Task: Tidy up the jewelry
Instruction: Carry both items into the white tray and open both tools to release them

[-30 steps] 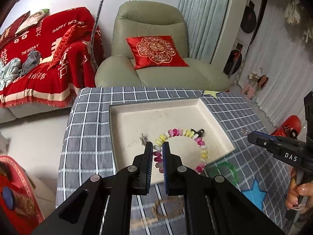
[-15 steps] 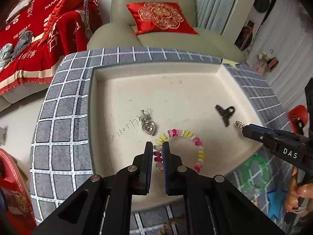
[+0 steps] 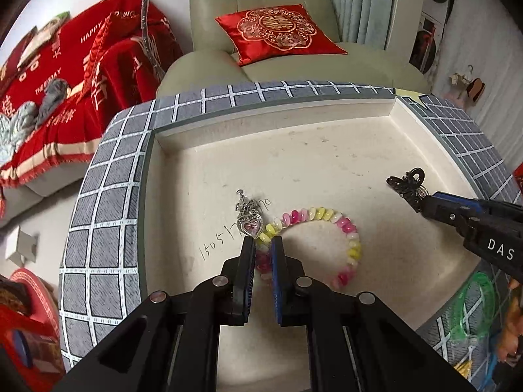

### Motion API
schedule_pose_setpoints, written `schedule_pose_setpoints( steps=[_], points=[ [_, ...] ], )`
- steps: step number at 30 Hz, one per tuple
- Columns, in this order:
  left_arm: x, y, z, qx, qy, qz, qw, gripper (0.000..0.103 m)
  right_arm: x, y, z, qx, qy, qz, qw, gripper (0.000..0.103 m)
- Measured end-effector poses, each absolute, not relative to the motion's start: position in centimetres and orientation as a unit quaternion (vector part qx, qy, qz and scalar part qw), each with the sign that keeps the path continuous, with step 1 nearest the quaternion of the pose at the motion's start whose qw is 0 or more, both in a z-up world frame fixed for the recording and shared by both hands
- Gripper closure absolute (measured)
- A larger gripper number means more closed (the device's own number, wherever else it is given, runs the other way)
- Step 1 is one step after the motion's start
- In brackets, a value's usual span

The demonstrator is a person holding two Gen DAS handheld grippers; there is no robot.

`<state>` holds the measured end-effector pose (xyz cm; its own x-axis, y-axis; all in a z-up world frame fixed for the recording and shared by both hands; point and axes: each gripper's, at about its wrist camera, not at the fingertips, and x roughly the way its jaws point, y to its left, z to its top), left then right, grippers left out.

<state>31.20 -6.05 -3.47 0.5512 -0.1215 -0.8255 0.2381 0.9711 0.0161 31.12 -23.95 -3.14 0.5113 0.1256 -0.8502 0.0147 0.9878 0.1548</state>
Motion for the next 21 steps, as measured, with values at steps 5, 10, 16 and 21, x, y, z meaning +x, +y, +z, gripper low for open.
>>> schedule_pose_setpoints(
  steps=[5,10,16,21],
  points=[
    [31.0,-6.1,-3.4,0.070,0.456,-0.098,0.882,0.077,31.0,-23.8,-3.0,0.068,0.495,0.031,0.866,0.083],
    [30.6,-6.1,-3.4,0.071,0.449,-0.100,0.885,0.077,30.8,-24.0,-2.2,0.083,0.479,0.042,0.873,0.041],
    [30.2,-6.2,-2.9,0.072,0.442,-0.094,0.889,0.077,29.3,-24.4,0.1,0.106,0.454,0.043,0.884,0.039],
    [29.9,-6.3,-2.2,0.074,0.425,-0.092,0.898,0.077,27.2,-25.0,1.5,0.124,0.442,0.044,0.887,0.038]
  ],
)
